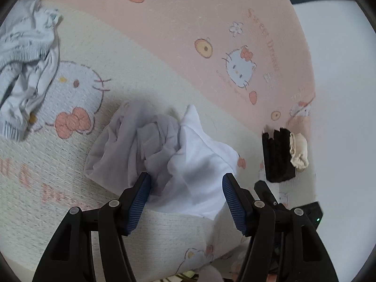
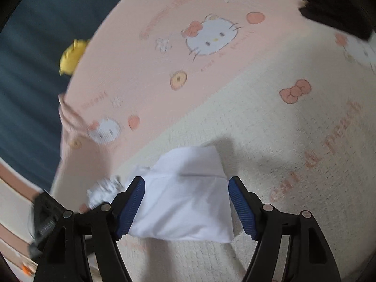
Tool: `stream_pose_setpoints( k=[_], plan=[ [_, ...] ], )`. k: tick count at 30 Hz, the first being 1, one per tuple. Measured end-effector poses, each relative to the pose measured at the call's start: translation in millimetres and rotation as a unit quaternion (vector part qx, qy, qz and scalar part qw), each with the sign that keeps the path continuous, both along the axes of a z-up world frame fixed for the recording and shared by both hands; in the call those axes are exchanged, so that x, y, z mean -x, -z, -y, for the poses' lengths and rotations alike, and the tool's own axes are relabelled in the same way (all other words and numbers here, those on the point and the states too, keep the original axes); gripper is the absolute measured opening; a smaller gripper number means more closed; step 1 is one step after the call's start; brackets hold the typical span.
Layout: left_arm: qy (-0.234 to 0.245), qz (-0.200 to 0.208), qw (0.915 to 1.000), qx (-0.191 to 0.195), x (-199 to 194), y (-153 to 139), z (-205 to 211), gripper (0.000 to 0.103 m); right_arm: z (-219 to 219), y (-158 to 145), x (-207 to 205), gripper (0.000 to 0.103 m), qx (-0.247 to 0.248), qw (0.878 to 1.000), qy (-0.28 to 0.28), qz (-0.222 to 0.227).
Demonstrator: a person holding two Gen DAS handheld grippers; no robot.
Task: Fold clothes
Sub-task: 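Pinch and lift the bunched shirt end with both grippers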
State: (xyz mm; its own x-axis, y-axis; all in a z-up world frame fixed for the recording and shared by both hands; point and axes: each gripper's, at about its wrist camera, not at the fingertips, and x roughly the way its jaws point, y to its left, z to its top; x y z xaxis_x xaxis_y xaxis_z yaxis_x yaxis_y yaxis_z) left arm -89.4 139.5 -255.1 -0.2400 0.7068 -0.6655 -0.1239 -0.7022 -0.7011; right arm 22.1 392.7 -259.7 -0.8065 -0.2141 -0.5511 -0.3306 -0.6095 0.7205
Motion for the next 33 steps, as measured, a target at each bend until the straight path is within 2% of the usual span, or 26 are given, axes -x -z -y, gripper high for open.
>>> stream_pose_setpoints(
  k=[3,7,10,12,15,18,21,22,23,26,29,33],
  plan=[
    [-0.002,0.000,1.0000,0.009,0.9,2.9,-3.0,0.061,-9.8,15.8,-0.7,0.073,0.040,0.999,0.009,0.017],
    [0.011,0.000,0.9983,0.056,4.1,-0.8,-10.2,0.061,-16.1,35.8,-2.1,0.073,0.086,0.996,0.020,0.022],
    [0.021,-0.011,0.9967,0.078,4.6,-8.2,-12.6,0.061,-16.0,43.6,1.0,0.070,0.106,0.994,0.016,0.029],
    [0.022,-0.025,0.9945,0.099,4.3,-10.2,-13.5,0.061,-13.4,45.0,3.7,0.063,0.110,0.994,0.011,0.026],
    [0.020,-0.029,0.9935,0.108,3.2,-1.6,-13.9,0.061,-8.6,41.6,8.8,0.051,0.109,0.994,0.006,0.014],
    [0.008,-0.014,0.9961,0.087,2.0,14.8,-13.0,0.061,-4.0,41.5,10.2,0.048,0.101,0.995,-0.002,0.026],
    [-0.026,-0.023,0.9989,0.032,-5.2,19.2,-4.7,0.057,-0.6,39.8,10.8,0.046,0.094,0.995,-0.006,0.033],
    [-0.029,-0.031,0.9990,0.014,-7.9,17.7,-3.5,0.046,0.2,38.3,11.1,0.045,0.091,0.995,-0.007,0.033],
    [-0.028,-0.035,0.9989,0.016,-8.8,15.9,-3.8,0.038,1.1,36.8,11.4,0.044,0.088,0.995,-0.008,0.034],
    [-0.026,-0.045,0.9986,0.000,-11.9,8.4,-0.5,0.026,7.4,27.1,13.1,0.041,0.073,0.997,-0.015,0.027],
    [-0.040,-0.054,0.9967,-0.046,-14.4,-3.5,10.0,0.025,18.6,12.4,13.2,0.041,0.050,0.998,-0.036,0.017],
    [-0.042,-0.077,0.9954,-0.038,-15.0,-14.8,15.4,0.025,33.9,-0.5,15.5,0.040,0.009,0.998,-0.062,0.021]
  ],
)
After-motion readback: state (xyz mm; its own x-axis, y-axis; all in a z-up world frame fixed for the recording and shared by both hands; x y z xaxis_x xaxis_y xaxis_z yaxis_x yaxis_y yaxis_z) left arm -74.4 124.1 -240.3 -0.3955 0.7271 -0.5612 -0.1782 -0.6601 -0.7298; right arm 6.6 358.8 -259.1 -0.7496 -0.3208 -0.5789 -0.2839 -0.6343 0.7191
